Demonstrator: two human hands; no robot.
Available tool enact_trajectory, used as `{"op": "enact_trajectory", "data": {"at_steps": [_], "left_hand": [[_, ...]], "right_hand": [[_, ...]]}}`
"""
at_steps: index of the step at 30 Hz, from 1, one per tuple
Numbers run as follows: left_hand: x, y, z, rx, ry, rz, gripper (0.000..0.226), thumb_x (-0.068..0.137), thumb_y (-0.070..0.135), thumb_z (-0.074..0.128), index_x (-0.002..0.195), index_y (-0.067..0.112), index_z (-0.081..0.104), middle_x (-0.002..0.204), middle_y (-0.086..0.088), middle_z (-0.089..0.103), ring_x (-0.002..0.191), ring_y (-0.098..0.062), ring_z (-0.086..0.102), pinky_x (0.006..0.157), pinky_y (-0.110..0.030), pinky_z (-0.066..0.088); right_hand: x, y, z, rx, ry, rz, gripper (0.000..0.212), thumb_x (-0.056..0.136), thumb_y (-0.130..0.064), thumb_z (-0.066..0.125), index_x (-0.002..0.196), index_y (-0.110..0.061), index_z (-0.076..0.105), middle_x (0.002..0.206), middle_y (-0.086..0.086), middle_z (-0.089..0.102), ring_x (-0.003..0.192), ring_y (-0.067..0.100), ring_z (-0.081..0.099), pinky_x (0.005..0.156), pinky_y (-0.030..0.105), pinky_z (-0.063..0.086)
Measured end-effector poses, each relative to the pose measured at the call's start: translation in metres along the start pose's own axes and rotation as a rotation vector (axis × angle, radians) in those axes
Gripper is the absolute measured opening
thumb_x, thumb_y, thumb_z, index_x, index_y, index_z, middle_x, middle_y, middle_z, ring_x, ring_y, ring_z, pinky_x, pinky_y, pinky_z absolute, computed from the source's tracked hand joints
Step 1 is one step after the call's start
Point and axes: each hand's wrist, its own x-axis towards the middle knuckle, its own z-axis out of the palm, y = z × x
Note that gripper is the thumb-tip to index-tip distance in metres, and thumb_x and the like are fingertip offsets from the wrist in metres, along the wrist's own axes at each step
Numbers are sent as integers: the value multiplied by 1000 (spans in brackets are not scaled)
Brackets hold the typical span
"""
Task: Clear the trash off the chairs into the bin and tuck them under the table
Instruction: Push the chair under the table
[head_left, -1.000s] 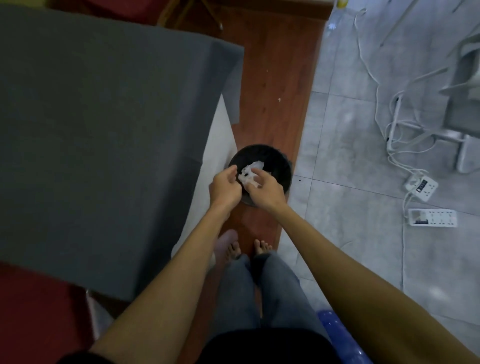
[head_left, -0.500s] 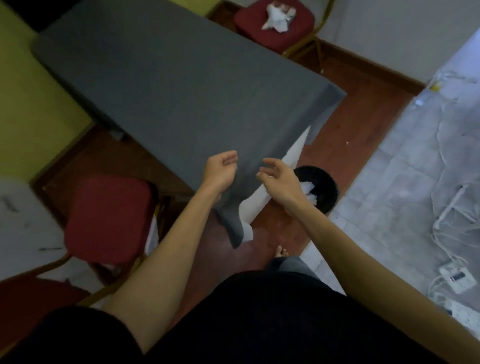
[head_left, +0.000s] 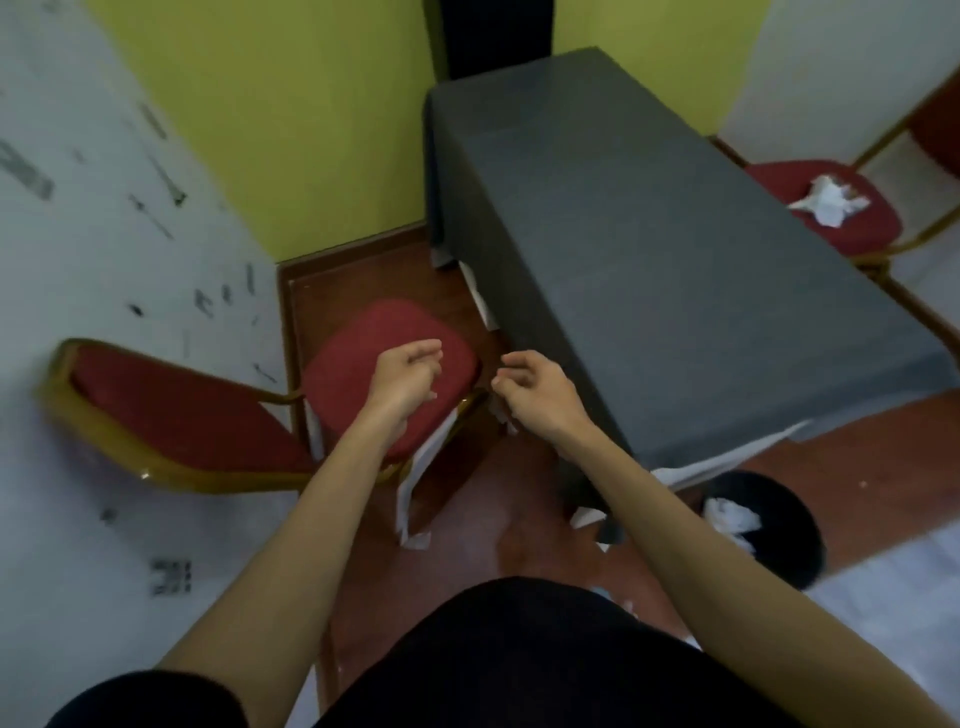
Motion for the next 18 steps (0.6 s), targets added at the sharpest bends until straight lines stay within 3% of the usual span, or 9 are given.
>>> {"op": "enact_trajectory", "data": {"at_steps": [8,13,18], "left_hand": [[-7,-51,-134,-89,194,-70,36,94,3,53,122,20,68,127,0,68,114,-16,63,93,-44,57],[-9,-67,-189,-117,307,-85,35,93,5,55,121,20,69,127,1,67,112,-15,62,93,-41,57],[-19,-78,-241,-153,483,-89,34,95,8,55,125,15,68,124,-1,67,106,-13,61,98,-44,54]], "right_hand": [[-1,-42,138,-194,-192,-103,41,94,-31,68,133,-23,61,124,-4,71,117,14,64,102,34,51],[-6,-61,191,-337,-327,-189,39,96,-30,68,133,-19,63,124,-1,71,119,15,63,92,24,46],[2,-86,240,-464,-526,-289,44,94,-32,70,134,-17,62,127,1,71,121,19,64,97,26,46]]}}
